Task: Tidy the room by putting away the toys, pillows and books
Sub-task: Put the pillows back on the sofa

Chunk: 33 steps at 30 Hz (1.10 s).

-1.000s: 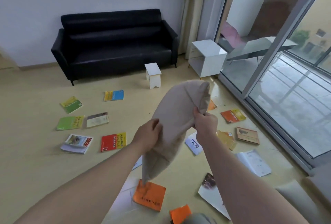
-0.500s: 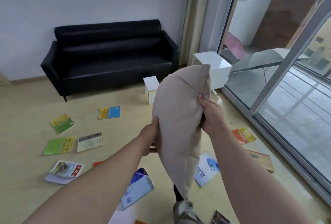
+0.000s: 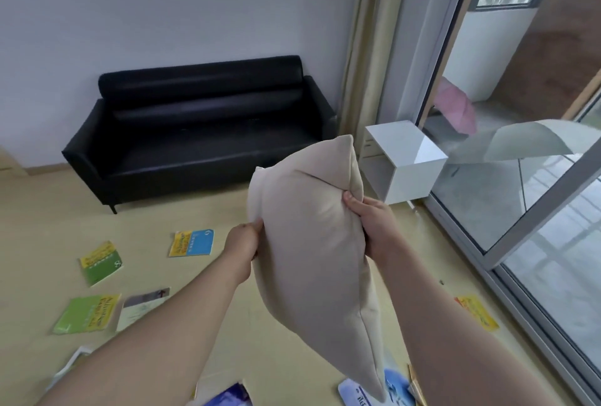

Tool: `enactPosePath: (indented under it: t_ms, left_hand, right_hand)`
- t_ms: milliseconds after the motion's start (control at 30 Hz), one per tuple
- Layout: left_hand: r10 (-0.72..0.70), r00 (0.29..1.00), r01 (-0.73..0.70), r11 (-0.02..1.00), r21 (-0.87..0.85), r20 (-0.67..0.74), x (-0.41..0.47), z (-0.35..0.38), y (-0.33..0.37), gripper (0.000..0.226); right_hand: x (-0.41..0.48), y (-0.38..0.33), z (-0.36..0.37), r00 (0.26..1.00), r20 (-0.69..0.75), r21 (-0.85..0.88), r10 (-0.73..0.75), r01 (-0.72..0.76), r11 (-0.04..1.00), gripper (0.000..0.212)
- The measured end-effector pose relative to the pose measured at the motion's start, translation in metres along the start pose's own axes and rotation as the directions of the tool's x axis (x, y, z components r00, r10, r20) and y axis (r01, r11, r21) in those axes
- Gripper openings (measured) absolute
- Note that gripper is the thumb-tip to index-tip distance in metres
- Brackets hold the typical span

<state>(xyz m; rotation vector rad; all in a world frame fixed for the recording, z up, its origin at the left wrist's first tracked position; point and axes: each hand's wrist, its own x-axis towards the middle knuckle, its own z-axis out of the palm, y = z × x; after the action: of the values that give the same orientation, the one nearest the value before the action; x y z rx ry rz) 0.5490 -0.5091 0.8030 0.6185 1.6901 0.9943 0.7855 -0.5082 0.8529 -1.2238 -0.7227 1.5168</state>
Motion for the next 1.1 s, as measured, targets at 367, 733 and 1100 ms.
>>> enactPosePath:
  t_ms: [367, 733, 1100]
  left_hand:
    - [0.052, 0.996, -0.038, 0.986, 0.165, -0.077, 0.129, 0.068, 0.067, 0.025]
    - [0.157, 0.978, -0.117, 0.957, 0.267, -0.135, 0.340, 0.138, 0.174, 0.023]
    - [0.234, 0.960, -0.169, 0.923, 0.344, -0.154, 0.508, 0.220, 0.316, 0.025]
  right_hand:
    - [0.157, -0.044, 0.012, 0.989, -0.145, -0.122, 0.008, -0.026, 0.992, 0.018]
    - [0.404, -0.075, 0.047, 0.951, -0.275, -0.481, -0.141, -0.009, 0.877, 0.043]
    - [0.571, -0.151, 0.057, 0.963, -0.105, -0.762, 0.248, -0.238, 0.602, 0.087]
